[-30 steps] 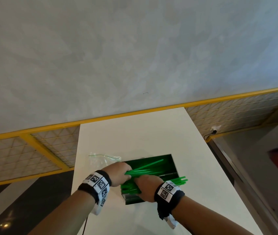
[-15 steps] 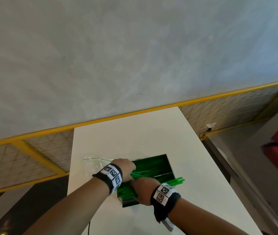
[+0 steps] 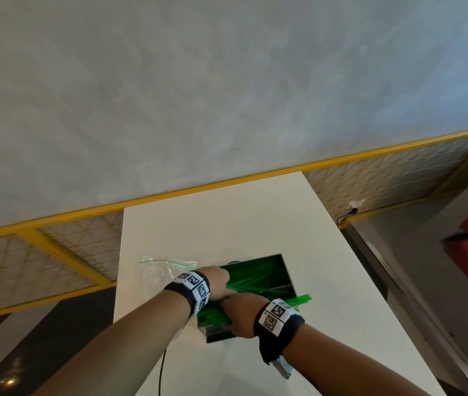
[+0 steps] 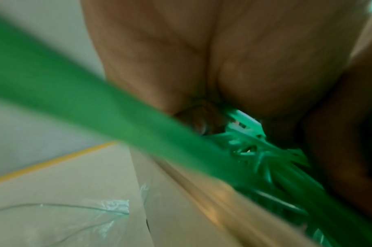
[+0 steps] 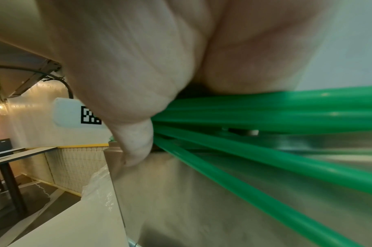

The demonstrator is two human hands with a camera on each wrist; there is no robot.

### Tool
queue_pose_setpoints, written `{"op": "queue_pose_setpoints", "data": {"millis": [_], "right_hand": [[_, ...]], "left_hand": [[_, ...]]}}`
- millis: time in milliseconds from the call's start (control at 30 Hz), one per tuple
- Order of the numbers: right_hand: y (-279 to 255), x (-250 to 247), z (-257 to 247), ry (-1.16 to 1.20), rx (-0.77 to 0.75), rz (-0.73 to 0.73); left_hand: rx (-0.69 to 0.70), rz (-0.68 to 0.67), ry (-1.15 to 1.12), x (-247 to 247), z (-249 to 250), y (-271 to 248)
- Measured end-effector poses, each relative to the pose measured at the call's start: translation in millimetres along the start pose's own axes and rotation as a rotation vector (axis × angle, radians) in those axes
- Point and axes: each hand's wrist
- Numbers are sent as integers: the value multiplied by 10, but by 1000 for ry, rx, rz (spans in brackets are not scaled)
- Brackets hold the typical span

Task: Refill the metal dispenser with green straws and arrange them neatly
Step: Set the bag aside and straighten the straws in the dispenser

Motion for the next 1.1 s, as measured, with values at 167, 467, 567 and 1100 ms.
{"op": "queue_pose_setpoints", "data": {"millis": [167, 467, 567, 1100], "right_hand": [[4, 1, -51, -22, -34, -6], [-57, -54, -54, -1, -78, -10], [-74, -79, -48, 9, -83, -7], [-168, -120, -86, 26, -44, -42]], "left_hand": [[29, -68, 110, 10, 66, 84], [42, -44, 187, 11, 135, 65], [45, 17, 97, -19, 117, -5], [12, 19, 143, -53, 199, -217]]}}
Point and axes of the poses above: each hand's wrist, its own y-axis towards the middle knuckle, its own x-axis out of the palm, z = x × y, and after that the axes turned 13 degrees about x, right-handed
